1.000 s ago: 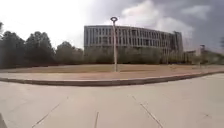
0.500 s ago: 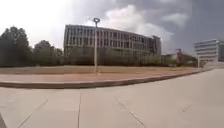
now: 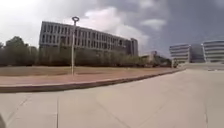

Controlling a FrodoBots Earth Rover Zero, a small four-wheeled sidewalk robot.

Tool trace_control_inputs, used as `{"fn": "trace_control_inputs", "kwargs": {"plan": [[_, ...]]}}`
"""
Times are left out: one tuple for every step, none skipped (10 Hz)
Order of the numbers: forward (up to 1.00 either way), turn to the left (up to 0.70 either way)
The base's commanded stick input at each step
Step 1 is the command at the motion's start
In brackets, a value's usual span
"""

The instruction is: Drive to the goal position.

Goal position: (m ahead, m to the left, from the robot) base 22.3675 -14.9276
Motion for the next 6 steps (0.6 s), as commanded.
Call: {"fn": "trace_control_inputs", "kwargs": {"plan": [[0.00,-0.90],[0.00,-0.90],[0.00,-0.89],[0.00,-0.89],[0.00,-0.89],[0.00,-0.89]]}}
